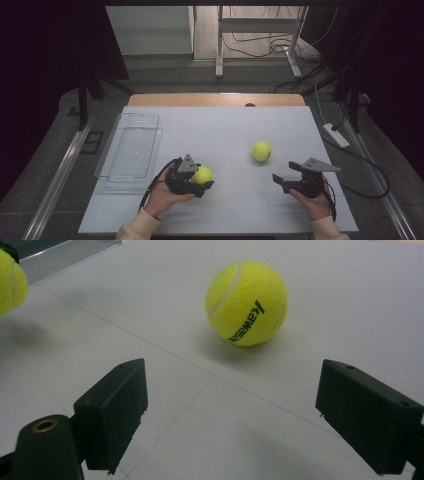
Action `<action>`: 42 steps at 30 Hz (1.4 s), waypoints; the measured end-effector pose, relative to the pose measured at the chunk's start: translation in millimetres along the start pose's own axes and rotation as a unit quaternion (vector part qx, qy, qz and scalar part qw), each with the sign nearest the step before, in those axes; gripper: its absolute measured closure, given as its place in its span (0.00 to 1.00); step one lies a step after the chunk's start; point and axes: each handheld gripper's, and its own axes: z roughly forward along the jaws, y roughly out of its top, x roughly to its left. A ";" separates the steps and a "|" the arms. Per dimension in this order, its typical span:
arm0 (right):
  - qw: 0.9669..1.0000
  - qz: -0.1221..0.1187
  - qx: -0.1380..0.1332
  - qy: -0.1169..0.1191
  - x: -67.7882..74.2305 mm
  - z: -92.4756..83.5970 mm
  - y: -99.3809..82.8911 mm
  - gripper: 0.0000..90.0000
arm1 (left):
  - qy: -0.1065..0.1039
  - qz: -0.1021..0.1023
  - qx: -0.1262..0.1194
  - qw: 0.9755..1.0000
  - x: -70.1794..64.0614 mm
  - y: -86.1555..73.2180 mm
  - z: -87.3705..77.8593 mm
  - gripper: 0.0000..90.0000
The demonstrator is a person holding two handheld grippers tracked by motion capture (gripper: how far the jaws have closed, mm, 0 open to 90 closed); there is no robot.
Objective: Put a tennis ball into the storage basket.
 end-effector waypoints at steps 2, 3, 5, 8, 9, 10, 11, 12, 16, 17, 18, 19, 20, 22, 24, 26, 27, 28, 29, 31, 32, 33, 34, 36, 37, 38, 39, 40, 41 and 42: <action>1.000 0.000 0.000 0.000 0.0 0.0 0.0 0.15 | -0.001 -0.002 -0.004 1.000 0.6 0.0 -1.2 0.30; 1.000 0.000 0.000 0.000 0.0 0.0 0.0 0.15 | -0.002 -0.002 -0.007 1.000 1.0 0.0 -1.9 0.30; 1.000 0.000 0.000 0.000 0.0 -0.1 0.0 0.15 | -0.004 -0.005 -0.013 1.000 1.9 0.2 -4.0 0.30; 1.000 0.001 0.000 0.000 -0.2 -0.3 0.0 0.15 | -0.003 -0.011 -0.025 1.000 4.0 0.2 -8.1 0.30; 1.000 0.001 0.000 0.000 -0.3 -0.4 0.0 0.15 | -0.005 -0.014 -0.027 1.000 4.9 0.1 -9.1 0.30; 1.000 0.001 0.000 0.000 -0.4 -0.4 0.0 0.15 | -0.004 -0.016 -0.029 0.999 5.8 -0.1 -9.8 0.30; 1.000 0.001 0.000 0.000 -0.3 -0.4 0.1 0.15 | -0.003 -0.017 -0.032 0.999 6.3 -0.3 -10.5 0.30; 1.000 0.001 -0.001 0.000 -0.2 -0.5 0.1 0.15 | -0.003 -0.020 -0.035 0.999 6.8 -0.3 -11.6 0.30; 1.000 0.001 0.000 -0.001 -0.2 -0.6 0.2 0.15 | -0.001 -0.025 -0.048 0.999 8.5 -0.4 -15.5 0.30; 1.000 0.002 -0.001 -0.001 -0.2 -0.7 0.2 0.15 | 0.000 -0.028 -0.052 0.998 8.8 -0.4 -16.5 0.30; 1.000 0.001 -0.001 -0.001 -0.3 -0.7 0.2 0.15 | 0.000 -0.028 -0.052 0.998 8.8 -0.4 -16.5 0.30; 1.000 0.001 -0.001 -0.001 -0.3 -0.7 0.2 0.15 | 0.002 -0.029 -0.055 0.998 9.9 -0.5 -18.1 0.30; 1.000 0.001 -0.001 -0.002 -0.3 -0.9 0.2 0.15 | 0.003 -0.033 -0.060 0.998 10.9 -0.8 -19.9 0.30; 1.000 0.001 -0.001 -0.002 -0.4 -0.9 0.2 0.15 | 0.004 -0.035 -0.063 0.997 11.8 -1.0 -21.6 0.30; 1.000 0.001 -0.001 -0.002 -0.3 -0.9 0.2 0.15 | 0.006 -0.037 -0.069 0.997 13.2 -1.2 -24.5 0.30; 1.000 0.001 -0.001 -0.001 -0.2 -0.9 0.2 0.15 | 0.012 -0.041 -0.078 0.996 14.9 -1.4 -29.0 0.30; 1.000 0.001 -0.001 -0.002 -0.2 -0.9 0.2 0.15 | 0.012 -0.041 -0.078 0.996 14.9 -1.4 -29.0 0.30; 1.000 0.001 -0.001 -0.002 -0.2 -0.9 0.2 0.15 | 0.014 -0.043 -0.085 0.995 15.9 -1.4 -32.1 0.30; 1.000 0.001 -0.002 -0.002 -0.3 -0.9 0.2 0.15 | 0.016 -0.044 -0.088 0.995 16.3 -1.3 -33.7 0.30; 1.000 0.001 -0.002 -0.002 -0.2 -0.9 0.2 0.15 | 0.017 -0.046 -0.091 0.995 16.6 -1.2 -35.3 0.30; 1.000 0.001 -0.001 -0.002 -0.2 -0.9 0.2 0.15 | 0.019 -0.046 -0.093 0.994 17.0 -1.1 -37.2 0.30; 1.000 0.002 -0.001 -0.002 -0.1 -0.9 0.2 0.15 | 0.020 -0.046 -0.095 0.994 17.4 -1.0 -38.7 0.30; 1.000 0.002 -0.001 -0.002 -0.1 -0.9 0.2 0.15 | 0.022 -0.046 -0.097 0.994 17.6 -0.9 -40.2 0.30; 1.000 0.002 -0.001 -0.002 -0.1 -1.0 0.2 0.15 | 0.024 -0.049 -0.103 0.993 18.2 -0.9 -43.4 0.30; 1.000 0.002 -0.001 -0.002 -0.1 -0.9 0.2 0.15 | 0.025 -0.049 -0.104 0.993 18.6 -0.9 -44.7 0.30; 1.000 0.002 -0.001 -0.001 -0.1 -0.9 0.2 0.15 | 0.027 -0.050 -0.106 0.993 18.8 -0.8 -45.9 0.30; 1.000 0.001 0.000 -0.001 -0.1 -0.9 0.1 0.15 | 0.027 -0.049 -0.108 0.993 19.2 -0.8 -47.1 0.30; 1.000 0.001 -0.001 -0.001 -0.1 -0.8 0.0 0.15 | 0.028 -0.050 -0.109 0.992 19.6 -0.8 -48.2 0.30; 1.000 0.001 0.000 -0.001 -0.1 -0.7 0.0 0.15 | 0.030 -0.049 -0.110 0.992 20.2 -0.8 -49.5 0.30; 1.000 0.001 0.000 -0.001 -0.1 -0.7 0.0 0.15 | 0.030 -0.049 -0.110 0.992 20.2 -0.8 -49.5 0.30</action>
